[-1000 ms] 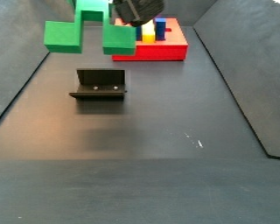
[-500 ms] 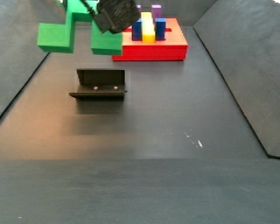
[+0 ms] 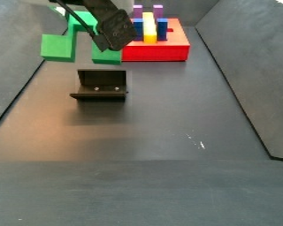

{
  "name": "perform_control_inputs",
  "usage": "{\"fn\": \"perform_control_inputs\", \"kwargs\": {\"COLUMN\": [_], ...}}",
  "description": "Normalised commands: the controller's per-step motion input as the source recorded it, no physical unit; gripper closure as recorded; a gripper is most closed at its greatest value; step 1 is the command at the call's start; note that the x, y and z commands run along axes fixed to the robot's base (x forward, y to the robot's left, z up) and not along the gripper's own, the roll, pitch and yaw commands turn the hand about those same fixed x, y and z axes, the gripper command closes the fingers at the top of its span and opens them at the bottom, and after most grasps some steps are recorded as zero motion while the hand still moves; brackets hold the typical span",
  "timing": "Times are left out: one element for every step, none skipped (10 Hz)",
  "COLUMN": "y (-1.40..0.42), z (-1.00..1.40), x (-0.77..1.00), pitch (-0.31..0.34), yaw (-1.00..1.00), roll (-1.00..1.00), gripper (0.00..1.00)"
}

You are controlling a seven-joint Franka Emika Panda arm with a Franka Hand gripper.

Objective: Pick up the green object. Move up. Place the green object on the fixture. Regrasp the green object. Move to above the board. Insert the green object.
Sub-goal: Place the green object on the fixture.

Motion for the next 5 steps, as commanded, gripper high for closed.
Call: {"fn": "perform_control_inputs", "kwargs": {"y": [-0.01, 0.0, 0.0, 0.0, 0.0], "z": [-0.42, -0.42, -0.32, -0.33, -0.33], "x": [0.0, -0.04, 0.0, 0.0, 0.0], "pitch": [-0.131, -0.194, -0.094, -0.009, 0.0], "yaw": [0.0, 0.01, 0.0, 0.0, 0.0], "roll": [0.1, 0.11, 0.17, 0.28, 0.33], "gripper": [1.0, 1.0, 1.0, 1.0, 1.0]}}
